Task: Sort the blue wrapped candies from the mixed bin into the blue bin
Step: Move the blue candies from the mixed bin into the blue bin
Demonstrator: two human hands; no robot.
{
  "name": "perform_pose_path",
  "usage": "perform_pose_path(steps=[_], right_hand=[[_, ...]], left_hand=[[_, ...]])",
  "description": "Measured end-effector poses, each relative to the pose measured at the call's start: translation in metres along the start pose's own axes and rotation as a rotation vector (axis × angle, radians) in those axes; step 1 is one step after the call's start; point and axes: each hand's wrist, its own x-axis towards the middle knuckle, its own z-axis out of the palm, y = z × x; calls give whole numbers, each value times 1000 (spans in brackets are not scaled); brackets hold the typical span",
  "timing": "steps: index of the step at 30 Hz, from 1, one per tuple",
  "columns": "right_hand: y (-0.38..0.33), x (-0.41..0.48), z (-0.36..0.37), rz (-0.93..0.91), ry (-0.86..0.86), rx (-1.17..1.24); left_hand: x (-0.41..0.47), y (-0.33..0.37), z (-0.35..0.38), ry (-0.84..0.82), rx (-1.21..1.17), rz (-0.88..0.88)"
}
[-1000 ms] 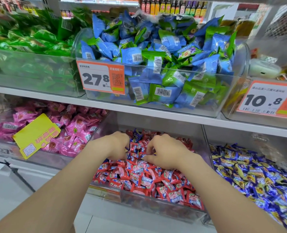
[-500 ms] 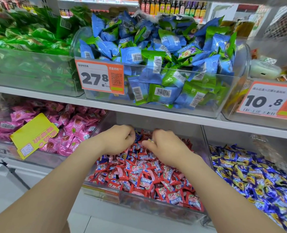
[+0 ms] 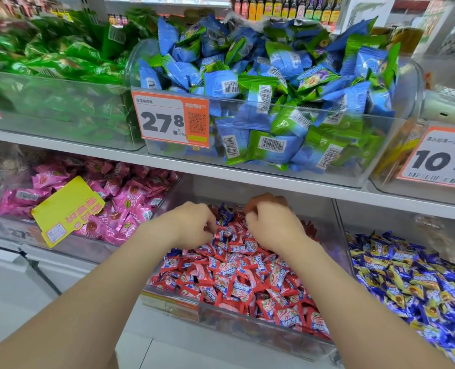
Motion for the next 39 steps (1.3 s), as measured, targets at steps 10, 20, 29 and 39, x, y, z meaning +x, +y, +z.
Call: perform_pose_path(steps=[10, 20, 29, 39], right_hand=[[-17, 37, 25, -53, 21, -106], [-27, 52, 49, -84, -44, -96], [-22, 42, 29, -133, -92, 124], [-30, 11, 24, -303, -253, 43]], left_hand=[[5, -8, 3, -54, -5, -5], [-1, -8, -9, 281, -136, 0], [-20, -4, -15, 271, 75, -89], [-40, 14, -3, -58, 393, -212]])
